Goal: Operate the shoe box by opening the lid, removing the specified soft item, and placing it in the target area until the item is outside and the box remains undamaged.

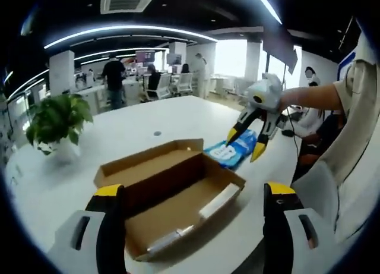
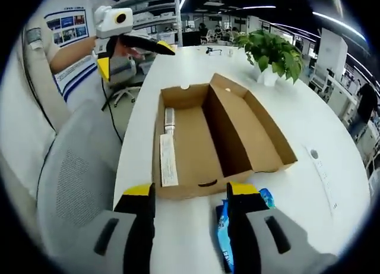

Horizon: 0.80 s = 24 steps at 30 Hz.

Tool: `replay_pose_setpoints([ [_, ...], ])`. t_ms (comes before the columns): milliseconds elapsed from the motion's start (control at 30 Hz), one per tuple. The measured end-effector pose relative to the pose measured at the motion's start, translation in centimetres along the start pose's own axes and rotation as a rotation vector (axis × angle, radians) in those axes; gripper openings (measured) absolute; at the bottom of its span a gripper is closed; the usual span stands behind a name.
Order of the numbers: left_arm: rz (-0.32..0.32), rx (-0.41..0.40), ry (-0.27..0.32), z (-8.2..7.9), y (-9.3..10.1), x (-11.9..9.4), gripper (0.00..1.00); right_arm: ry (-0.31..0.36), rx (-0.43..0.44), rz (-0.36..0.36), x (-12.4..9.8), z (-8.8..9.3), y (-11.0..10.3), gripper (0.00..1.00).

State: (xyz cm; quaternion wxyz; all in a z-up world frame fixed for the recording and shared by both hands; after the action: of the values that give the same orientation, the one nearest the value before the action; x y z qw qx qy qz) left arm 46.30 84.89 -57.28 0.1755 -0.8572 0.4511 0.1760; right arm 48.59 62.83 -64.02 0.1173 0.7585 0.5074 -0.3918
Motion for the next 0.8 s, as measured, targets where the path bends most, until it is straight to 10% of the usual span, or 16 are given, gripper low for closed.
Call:
replay_pose_setpoints([
  [800, -0.034, -0.006, -0.019, 1.9, 0.0, -1.0, 1.0, -0.162, -0.117, -0.081, 5.8, -0.3, -0.2, 0.42],
])
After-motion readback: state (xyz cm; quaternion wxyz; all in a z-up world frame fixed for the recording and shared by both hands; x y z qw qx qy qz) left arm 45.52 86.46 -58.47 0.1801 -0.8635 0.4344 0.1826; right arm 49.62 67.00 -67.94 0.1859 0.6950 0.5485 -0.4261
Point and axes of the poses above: the point that each gripper's makers call its tool centre point, and the gripper's own axes: x roughly forward along the fingers, y roughly to its right, z roughly out of its underside, the point moved 4 cm from there along -x, roughly backward along the fingers, and after that the axes turned 14 degrees about x, right-handed, at the moved point
